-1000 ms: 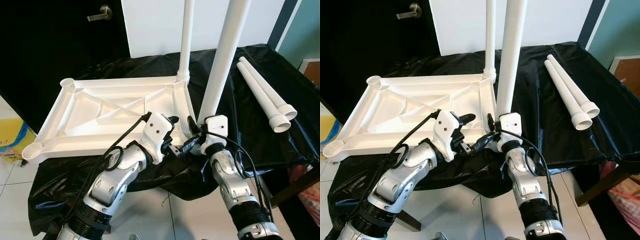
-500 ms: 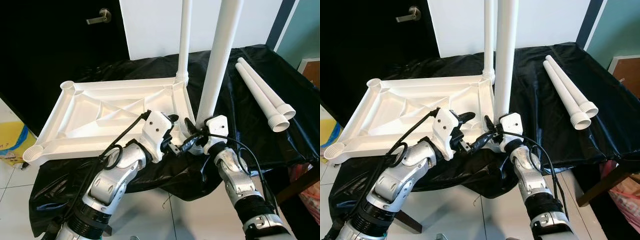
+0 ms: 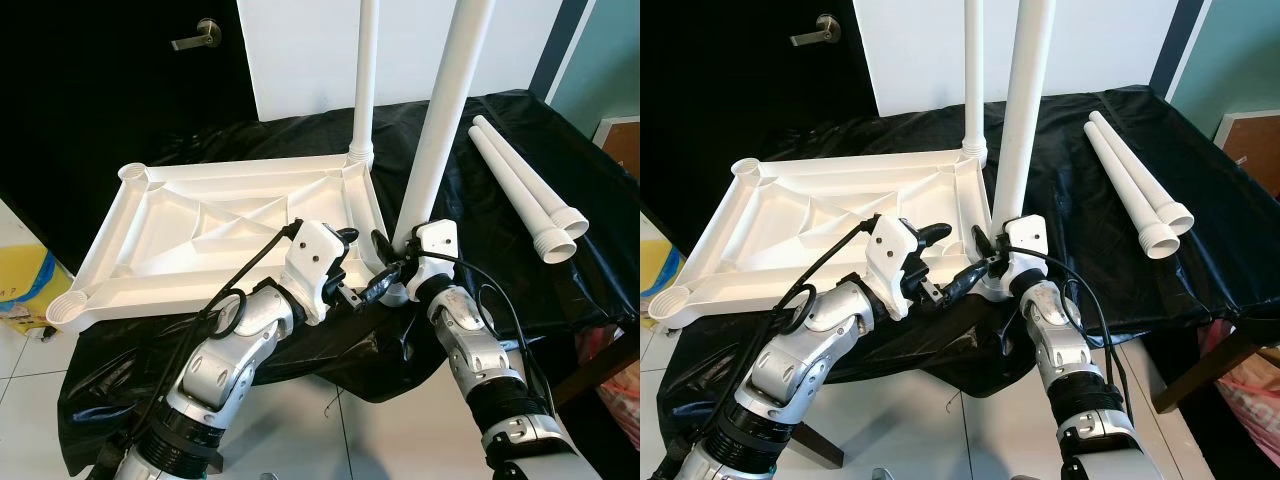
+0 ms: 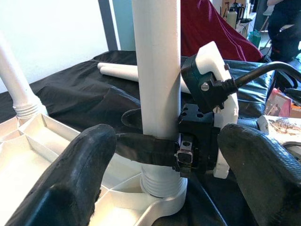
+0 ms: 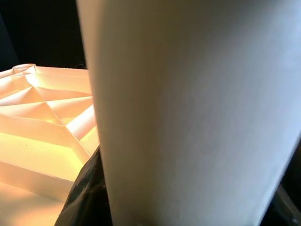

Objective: Building children table

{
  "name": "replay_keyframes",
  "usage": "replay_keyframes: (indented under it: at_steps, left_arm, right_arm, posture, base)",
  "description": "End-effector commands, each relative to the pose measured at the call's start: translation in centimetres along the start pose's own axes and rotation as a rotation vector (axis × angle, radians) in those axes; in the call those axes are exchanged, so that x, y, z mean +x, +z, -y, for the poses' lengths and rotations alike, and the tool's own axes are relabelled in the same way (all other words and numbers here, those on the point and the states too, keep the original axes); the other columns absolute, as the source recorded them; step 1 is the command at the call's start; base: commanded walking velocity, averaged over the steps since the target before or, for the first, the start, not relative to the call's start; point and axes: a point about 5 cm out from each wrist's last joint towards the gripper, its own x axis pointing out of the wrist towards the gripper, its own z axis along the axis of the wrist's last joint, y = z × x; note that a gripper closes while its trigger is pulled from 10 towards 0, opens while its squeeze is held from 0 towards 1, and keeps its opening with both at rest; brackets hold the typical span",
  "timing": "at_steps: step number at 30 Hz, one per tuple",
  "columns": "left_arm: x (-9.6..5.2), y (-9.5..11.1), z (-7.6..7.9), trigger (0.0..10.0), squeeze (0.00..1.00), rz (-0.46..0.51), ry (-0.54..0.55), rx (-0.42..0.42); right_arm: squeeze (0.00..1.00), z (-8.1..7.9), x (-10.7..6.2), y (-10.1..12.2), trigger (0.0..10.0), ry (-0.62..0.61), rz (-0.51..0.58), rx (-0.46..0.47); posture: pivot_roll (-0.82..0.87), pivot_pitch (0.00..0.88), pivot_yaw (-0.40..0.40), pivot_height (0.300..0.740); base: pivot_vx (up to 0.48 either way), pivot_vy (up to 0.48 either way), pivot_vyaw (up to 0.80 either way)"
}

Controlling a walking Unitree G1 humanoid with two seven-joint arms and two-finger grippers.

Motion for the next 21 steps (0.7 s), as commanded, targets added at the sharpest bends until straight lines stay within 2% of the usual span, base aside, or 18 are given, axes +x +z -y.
replay_keyframes:
  at_steps: [1, 3, 6, 9, 13, 20, 21]
  left_arm:
    - [-0.1, 0.4, -0.1, 10.0, 0.0, 0.005, -0.024, 0.009]
    - [0.0, 0.4, 0.0, 10.0, 0.0, 0.005, -0.024, 0.009]
    - [0.0, 0.5, 0.0, 10.0, 0.0, 0.009, -0.022, 0.01]
    - [0.0, 0.5, 0.0, 10.0, 0.0, 0.01, -0.021, 0.009]
    - [0.1, 0.5, 0.0, 10.0, 0.0, 0.015, -0.018, 0.004]
    - [0.1, 0.5, 0.1, 10.0, 0.0, 0.018, -0.016, 0.0]
    - [0.1, 0.5, 0.1, 10.0, 0.0, 0.019, -0.015, -0.001]
  right_arm:
    - [0.0, 0.6, -1.5, -3.5, 10.0, -0.064, -0.168, 0.071]
    - [0.0, 0.7, -1.7, -3.6, 10.0, -0.078, -0.172, 0.059]
    - [0.0, 1.7, -2.2, -4.1, 10.0, -0.254, -0.21, 0.093]
    - [0.0, 1.8, -2.3, -4.1, 10.0, -0.289, -0.215, 0.1]
    - [0.0, 1.4, -2.5, -3.8, 10.0, -0.429, -0.185, 0.092]
    - [0.0, 0.9, -2.5, -3.6, 10.0, -0.501, -0.164, 0.099]
    - [0.0, 0.8, -2.6, -3.5, 10.0, -0.555, -0.153, 0.094]
  posture:
    - [-0.08, 0.008, 0.053, 0.74]
    - [-0.08, 0.008, 0.052, 0.74]
    - [-0.08, 0.006, 0.048, 0.74]
    - [-0.08, 0.005, 0.046, 0.74]
    - [-0.08, 0.001, 0.041, 0.74]
    - [-0.08, 0.0, 0.034, 0.74]
    - [-0.07, 0.0, 0.031, 0.74]
  base:
    - [0.0, 0.0, 0.0]
    - [0.0, 0.0, 0.0]
    - [0.0, 0.0, 0.0]
    - [0.0, 0.0, 0.0]
    - [0.0, 0.0, 0.0]
    - [0.0, 0.0, 0.0]
    - [0.0, 0.0, 0.0]
